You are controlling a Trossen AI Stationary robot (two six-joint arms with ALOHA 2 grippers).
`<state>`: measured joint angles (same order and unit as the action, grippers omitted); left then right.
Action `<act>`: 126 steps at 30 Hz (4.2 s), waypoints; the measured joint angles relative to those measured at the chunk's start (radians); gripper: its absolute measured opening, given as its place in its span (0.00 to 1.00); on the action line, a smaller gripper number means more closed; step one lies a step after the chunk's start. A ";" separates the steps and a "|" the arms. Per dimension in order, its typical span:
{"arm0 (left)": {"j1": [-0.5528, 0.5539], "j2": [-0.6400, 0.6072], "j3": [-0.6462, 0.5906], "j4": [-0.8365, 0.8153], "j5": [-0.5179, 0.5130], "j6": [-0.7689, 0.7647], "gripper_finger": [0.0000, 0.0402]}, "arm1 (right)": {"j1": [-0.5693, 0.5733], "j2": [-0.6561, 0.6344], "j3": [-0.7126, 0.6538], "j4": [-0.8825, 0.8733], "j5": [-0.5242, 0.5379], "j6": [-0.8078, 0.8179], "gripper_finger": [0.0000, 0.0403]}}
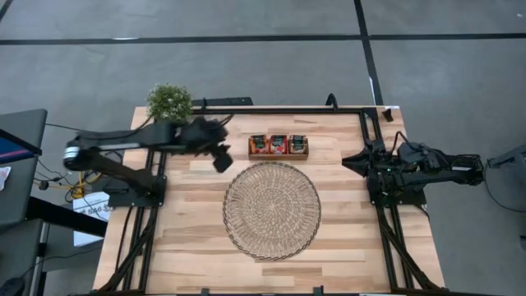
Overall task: Pick & Place Tea
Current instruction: Return to Home Position
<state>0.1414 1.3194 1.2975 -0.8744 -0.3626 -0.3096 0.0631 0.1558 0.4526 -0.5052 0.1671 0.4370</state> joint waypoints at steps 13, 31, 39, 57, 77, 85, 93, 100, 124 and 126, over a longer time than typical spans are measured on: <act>-0.219 -0.544 -0.615 0.437 -0.051 -0.201 0.33 | 0.001 0.000 0.000 -0.049 -0.031 -0.057 0.16; -0.233 -0.911 -1.028 0.892 -0.145 -0.128 0.33 | 0.002 -0.149 -0.040 0.029 -0.130 -0.181 0.16; -0.233 -0.948 -1.211 1.155 -0.084 -0.118 0.33 | 0.002 -0.152 -0.192 0.305 -0.333 -0.250 0.16; -0.233 -0.948 -1.292 1.165 -0.028 0.007 0.33 | -0.014 -0.153 -0.287 0.424 -0.348 -0.393 0.16; -0.233 -0.948 -1.294 1.169 -0.084 -0.051 0.33 | -0.072 -0.151 -0.445 0.588 -0.403 -0.437 0.16; -0.233 -0.947 -1.295 1.111 -0.083 -0.039 0.33 | -0.072 -0.151 -0.446 0.588 -0.403 -0.437 0.16; -0.233 -0.947 -1.295 1.083 -0.083 -0.039 0.33 | -0.072 -0.151 -0.446 0.588 -0.402 -0.437 0.16; -0.233 -0.947 -1.295 1.082 -0.083 -0.039 0.33 | -0.072 -0.151 -0.447 0.588 -0.401 -0.437 0.16; -0.233 -1.227 -1.295 1.034 -0.083 -0.039 0.33 | -0.072 -0.151 -0.447 0.588 -0.401 -0.437 0.16; -0.233 -1.241 -1.295 1.033 -0.083 -0.038 0.33 | -0.072 -0.151 -0.447 0.588 -0.401 -0.437 0.16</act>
<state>-0.0914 0.0784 0.0025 0.1589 -0.4457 -0.3481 -0.0090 0.0048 0.0051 0.0826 -0.2344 0.0002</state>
